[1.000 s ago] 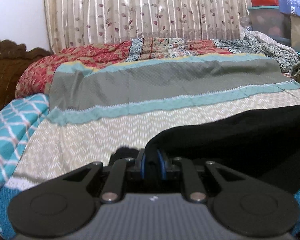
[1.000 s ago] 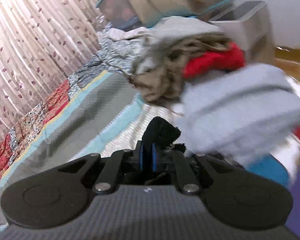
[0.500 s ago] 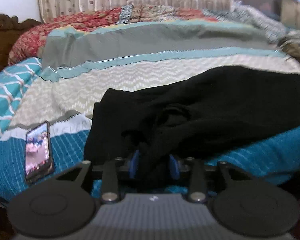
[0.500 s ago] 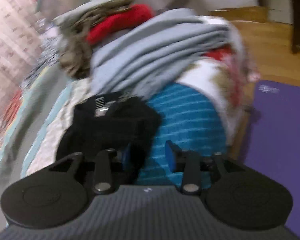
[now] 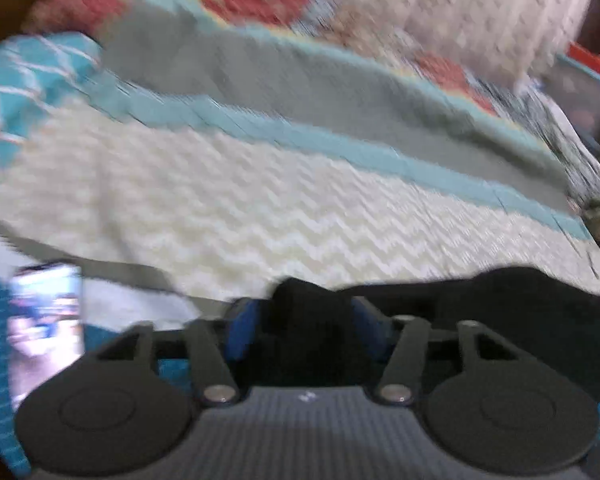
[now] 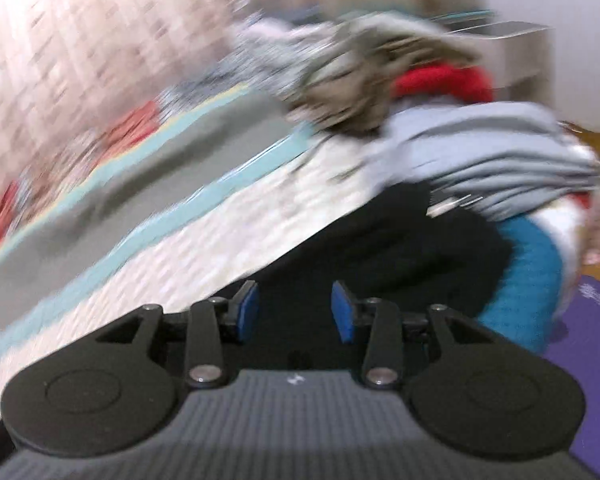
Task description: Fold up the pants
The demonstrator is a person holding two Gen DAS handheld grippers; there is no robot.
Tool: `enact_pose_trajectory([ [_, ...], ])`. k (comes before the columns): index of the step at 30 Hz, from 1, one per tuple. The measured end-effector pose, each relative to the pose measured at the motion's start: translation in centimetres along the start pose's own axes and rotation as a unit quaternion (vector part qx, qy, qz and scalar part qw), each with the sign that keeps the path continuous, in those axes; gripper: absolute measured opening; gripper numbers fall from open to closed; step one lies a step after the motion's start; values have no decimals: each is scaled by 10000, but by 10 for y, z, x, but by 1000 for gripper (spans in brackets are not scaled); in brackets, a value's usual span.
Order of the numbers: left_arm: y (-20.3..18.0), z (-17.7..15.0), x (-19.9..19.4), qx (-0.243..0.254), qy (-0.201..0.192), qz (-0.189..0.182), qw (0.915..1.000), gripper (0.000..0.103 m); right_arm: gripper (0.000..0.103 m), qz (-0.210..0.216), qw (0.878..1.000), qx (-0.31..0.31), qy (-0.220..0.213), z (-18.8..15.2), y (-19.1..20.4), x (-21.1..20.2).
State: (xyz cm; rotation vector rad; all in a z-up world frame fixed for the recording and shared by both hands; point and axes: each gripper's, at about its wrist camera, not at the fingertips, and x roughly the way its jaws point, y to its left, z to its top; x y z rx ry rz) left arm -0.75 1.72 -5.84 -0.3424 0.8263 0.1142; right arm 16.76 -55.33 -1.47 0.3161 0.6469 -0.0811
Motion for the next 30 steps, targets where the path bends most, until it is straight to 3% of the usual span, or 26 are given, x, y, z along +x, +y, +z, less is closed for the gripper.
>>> enact_pose_trajectory([
  [2,-7,1,16,127,149,147,9997,12,44,148,9990,-212,378,-18,22,16],
  [5,2,8,-7,-75,-661,520,9964,11,44,191,9947,-492,878,-46,45,32],
  [7,25,11,-22,-641,-1072,389,9914,11,44,186,9916,-624,1117,-61,53,40],
  [8,30,9,-19,-781,-1055,358,9907,11,44,134,9906,-746,1137,-66,56,39],
  [10,25,1,2,-527,-677,693,9939,15,47,26,9870,-1210,1058,-72,65,38],
  [12,21,-9,16,-345,-340,1058,9932,24,50,2,9842,-1407,1079,-68,71,35],
  [13,24,-13,13,-446,-359,1049,9928,24,50,57,9846,-1367,1089,-63,70,32],
  [14,27,-17,5,-592,-425,983,9925,33,50,176,9856,-1318,1048,-61,70,26],
  [15,33,-20,-8,-781,-530,942,9911,50,50,385,9856,-1331,968,-58,72,20],
  [16,40,-22,-23,-995,-682,953,9881,57,50,692,9826,-1487,870,-57,81,11],
  [18,59,-26,-53,-1380,-941,919,9817,60,50,1424,9681,-1870,864,-54,101,-5],
  [21,79,-35,-78,-1902,-889,590,9759,60,51,2985,9067,-2725,1205,-59,159,-30],
  [24,84,-48,-84,-2142,-705,165,9741,60,69,4228,8134,-3790,1267,-84,230,-60],
  [26,82,-55,-81,-2207,-632,-44,9733,61,87,4828,7522,-4295,1289,-109,274,-76],
  [28,75,-59,-75,-2167,-539,-92,9747,62,87,5149,7022,-4690,1476,-139,314,-83],
  [30,67,-61,-71,-2031,-515,0,9778,62,88,5203,6716,-5017,1627,-166,348,-82],
])
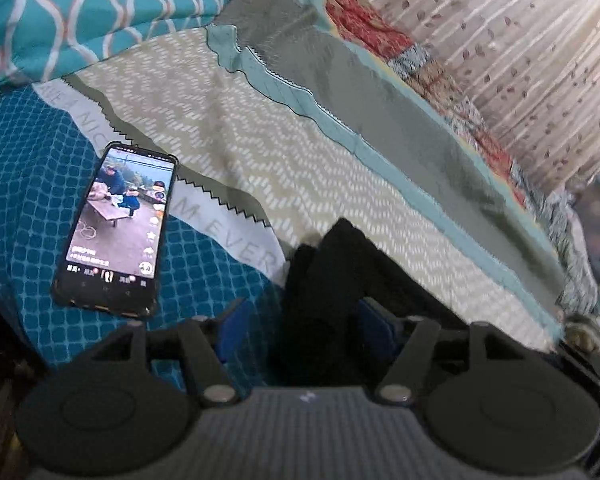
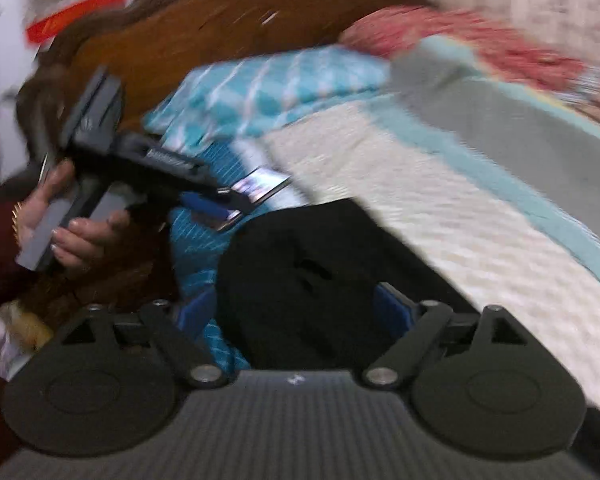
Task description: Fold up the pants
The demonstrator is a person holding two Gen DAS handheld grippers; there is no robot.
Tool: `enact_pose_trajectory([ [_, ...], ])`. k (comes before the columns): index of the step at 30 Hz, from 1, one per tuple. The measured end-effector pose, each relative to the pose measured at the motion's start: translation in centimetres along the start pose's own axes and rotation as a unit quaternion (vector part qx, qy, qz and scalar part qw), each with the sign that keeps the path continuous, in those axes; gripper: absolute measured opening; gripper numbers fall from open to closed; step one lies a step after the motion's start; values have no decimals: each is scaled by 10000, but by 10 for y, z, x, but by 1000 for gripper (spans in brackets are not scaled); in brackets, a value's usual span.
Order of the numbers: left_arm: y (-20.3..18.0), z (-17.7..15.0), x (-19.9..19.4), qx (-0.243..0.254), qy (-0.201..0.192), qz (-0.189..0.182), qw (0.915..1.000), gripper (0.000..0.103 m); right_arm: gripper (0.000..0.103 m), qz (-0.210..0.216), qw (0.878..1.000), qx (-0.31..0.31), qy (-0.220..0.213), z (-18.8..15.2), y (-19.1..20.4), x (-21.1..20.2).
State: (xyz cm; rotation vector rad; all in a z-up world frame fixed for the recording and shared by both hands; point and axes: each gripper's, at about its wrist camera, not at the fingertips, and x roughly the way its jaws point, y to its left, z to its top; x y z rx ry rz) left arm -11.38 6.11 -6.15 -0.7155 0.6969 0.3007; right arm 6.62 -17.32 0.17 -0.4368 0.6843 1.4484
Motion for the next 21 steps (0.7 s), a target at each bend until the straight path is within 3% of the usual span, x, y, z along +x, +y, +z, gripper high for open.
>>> enact_pose_trajectory([
  [3,-7,-3,-2,60,-60,-93,9999,62,86,-24,9968,-390,703,14,14,60],
  [4,-7,-2,-3,29,-82,-145,9999,62,65,-43,9948,-331,963,15,9,70],
  [5,-7,0,-3,4,-112,-183,9998,62,18,59,9931,-43,1168,16,0,77],
  [6,-8,1,-4,-20,-148,-223,9996,62,12,231,9914,398,1229,22,-11,79],
  [8,-7,4,-6,-71,-196,-358,9991,63,12,245,9926,745,931,33,-23,63],
  [9,-7,6,-5,-115,-195,-450,9987,64,12,53,9948,679,751,39,-24,55],
  [11,-6,9,-1,-194,-185,-586,9979,65,12,-780,9958,324,345,51,-19,40],
  [12,-7,10,0,-238,-202,-669,9973,65,12,-1274,9917,-153,70,56,-7,35],
  [14,-6,12,3,-369,-231,-813,9957,65,12,-1909,9715,-1347,-394,51,29,33],
  [16,-4,11,6,-487,-237,-861,9948,65,12,-2184,9471,-2300,-489,34,58,48],
  [19,2,6,10,-578,-121,-767,9953,65,12,-2031,9200,-3352,-98,-10,93,81],
  [21,6,2,12,-573,13,-662,9962,65,12,-1837,9138,-3620,121,-34,106,92],
])
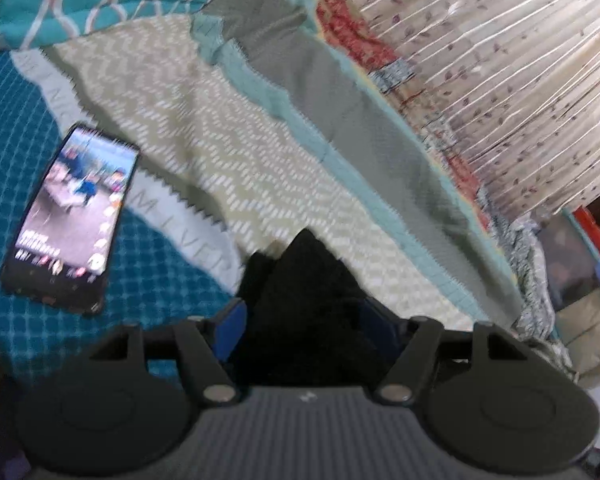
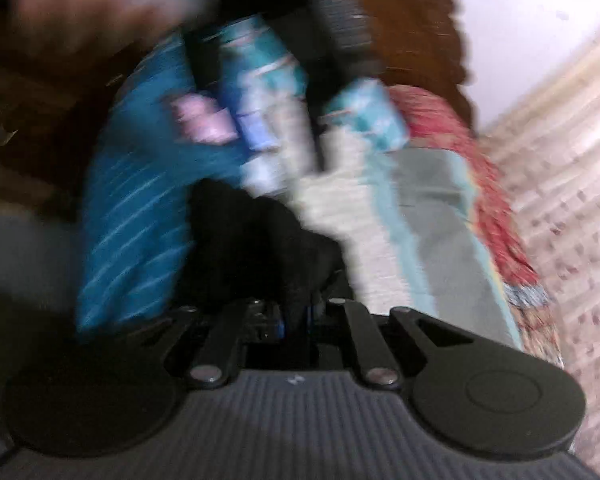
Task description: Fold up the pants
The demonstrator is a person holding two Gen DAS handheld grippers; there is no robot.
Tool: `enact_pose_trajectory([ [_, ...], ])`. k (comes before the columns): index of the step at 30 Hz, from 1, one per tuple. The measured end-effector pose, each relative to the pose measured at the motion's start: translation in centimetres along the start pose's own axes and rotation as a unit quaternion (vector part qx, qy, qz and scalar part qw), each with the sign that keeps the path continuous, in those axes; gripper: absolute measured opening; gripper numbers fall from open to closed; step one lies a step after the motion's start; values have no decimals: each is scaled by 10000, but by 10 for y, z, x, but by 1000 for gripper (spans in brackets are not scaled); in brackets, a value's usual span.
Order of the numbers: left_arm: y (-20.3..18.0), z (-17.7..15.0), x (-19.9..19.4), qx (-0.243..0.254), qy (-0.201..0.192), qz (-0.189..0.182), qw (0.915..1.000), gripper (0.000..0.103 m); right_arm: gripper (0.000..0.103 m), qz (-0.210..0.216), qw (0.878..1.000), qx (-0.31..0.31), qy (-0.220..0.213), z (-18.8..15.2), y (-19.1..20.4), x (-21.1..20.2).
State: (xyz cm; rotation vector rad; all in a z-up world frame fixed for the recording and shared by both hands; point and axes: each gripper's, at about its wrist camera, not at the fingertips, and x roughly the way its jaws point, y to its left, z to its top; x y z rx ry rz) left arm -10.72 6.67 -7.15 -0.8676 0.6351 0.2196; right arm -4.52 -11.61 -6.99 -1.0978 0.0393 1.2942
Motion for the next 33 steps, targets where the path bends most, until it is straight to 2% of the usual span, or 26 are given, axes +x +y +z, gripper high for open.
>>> enact_pose_trajectory([
  [2,7,-4,0,-39,168,54,9998,65,12,161,9996,236,61,5,5,2],
  [6,19,-8,-9,-291,194,-169,9992,70,12,210,9922,1222,90,20,-31,3],
  [9,14,-5,-12,-434,240,-615,9969,70,12,180,9777,2091,106,23,-67,5],
  [11,1,0,-12,-420,249,-1042,9934,70,12,177,9677,2512,146,27,-86,10],
  [14,-22,6,-14,-303,215,-1672,9852,70,12,120,9567,2900,199,4,-106,8],
  [15,-29,8,-14,-264,235,-1880,9815,70,12,119,9546,2969,191,7,-111,11],
  [16,-35,9,-11,-244,271,-2013,9788,70,12,93,9536,3004,182,-6,-115,9],
  [18,-47,12,1,-248,438,-2189,9745,71,12,-14,9556,2942,151,-7,-124,15],
  [22,-55,15,40,-361,848,-1969,9761,71,12,-223,9537,2998,17,-8,-142,8],
  [23,-53,16,49,-480,905,-1960,9752,78,11,-289,9523,3038,-27,-6,-147,6],
  [26,-42,30,62,-839,842,-2124,9699,80,11,-274,9475,3183,-142,-6,-158,2],
  [27,-41,35,64,-885,739,-2161,9695,85,11,-231,9458,3235,-182,-5,-160,2],
  [29,-41,46,69,-955,612,-2328,9659,92,11,-129,9473,3189,-261,0,-157,1],
  [30,-43,48,72,-981,617,-2384,9642,92,11,-88,9490,3138,-294,3,-155,1],
  [31,-46,51,75,-973,619,-2420,9634,89,11,-75,9524,3030,-327,8,-151,2],
  [32,-49,53,77,-897,601,-2447,9636,77,11,-104,9577,2853,-359,14,-145,4],
  [33,-54,55,78,-763,598,-2484,9638,53,11,-129,9637,2639,-397,19,-138,5],
])
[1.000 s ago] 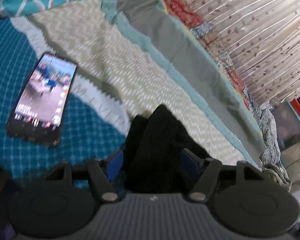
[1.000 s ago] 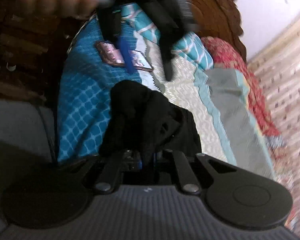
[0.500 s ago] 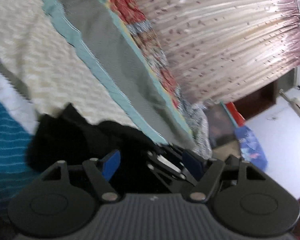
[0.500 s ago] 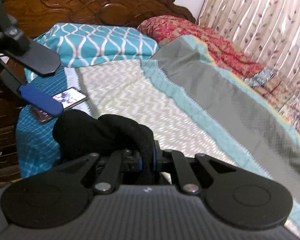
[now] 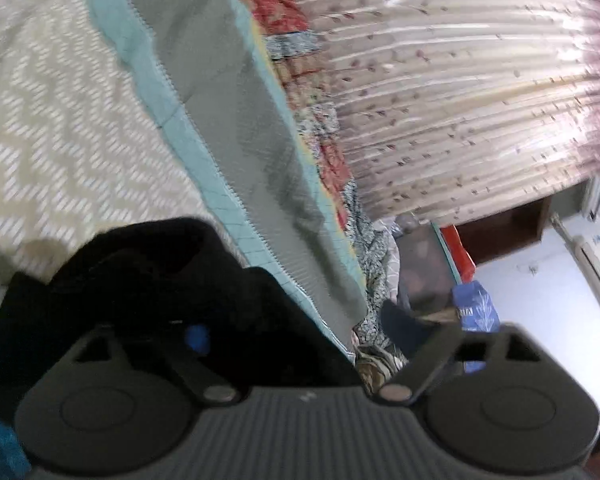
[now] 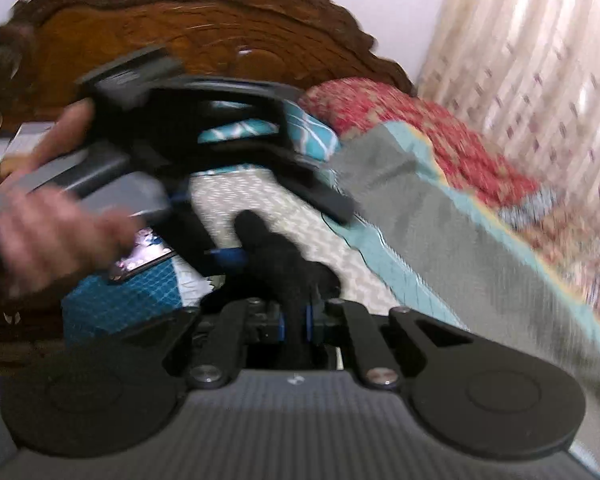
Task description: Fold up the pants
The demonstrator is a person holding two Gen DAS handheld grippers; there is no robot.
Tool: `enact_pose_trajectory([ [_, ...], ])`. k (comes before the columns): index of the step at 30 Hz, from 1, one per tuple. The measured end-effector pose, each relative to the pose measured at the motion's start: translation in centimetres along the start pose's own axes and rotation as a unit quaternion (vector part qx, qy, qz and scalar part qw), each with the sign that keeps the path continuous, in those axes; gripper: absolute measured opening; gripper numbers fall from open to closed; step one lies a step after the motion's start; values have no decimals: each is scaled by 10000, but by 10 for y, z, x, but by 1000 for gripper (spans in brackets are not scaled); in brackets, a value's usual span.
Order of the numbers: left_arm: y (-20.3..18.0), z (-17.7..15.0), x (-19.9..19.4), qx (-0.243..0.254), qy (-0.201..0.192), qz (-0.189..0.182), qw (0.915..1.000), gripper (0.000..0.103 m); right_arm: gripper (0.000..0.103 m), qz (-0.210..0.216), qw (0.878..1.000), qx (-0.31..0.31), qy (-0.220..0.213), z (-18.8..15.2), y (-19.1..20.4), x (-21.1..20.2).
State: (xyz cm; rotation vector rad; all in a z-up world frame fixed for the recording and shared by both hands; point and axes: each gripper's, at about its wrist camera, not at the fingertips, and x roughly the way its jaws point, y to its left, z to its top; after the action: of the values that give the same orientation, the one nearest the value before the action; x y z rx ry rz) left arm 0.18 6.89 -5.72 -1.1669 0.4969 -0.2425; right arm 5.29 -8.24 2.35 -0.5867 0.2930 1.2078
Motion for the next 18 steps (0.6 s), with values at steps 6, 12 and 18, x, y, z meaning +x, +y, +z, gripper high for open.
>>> enact_pose_trajectory([
  [6,1,-13,-28,793,-319,93,9963,17,11,10,9997,-231,95,1,27,33],
  [12,84,-56,-47,210,-247,1558,9873,18,18,694,9911,121,1127,-40,56,84],
  [18,91,-71,-70,-77,-375,1604,9863,38,32,841,9866,345,1353,-47,57,79],
])
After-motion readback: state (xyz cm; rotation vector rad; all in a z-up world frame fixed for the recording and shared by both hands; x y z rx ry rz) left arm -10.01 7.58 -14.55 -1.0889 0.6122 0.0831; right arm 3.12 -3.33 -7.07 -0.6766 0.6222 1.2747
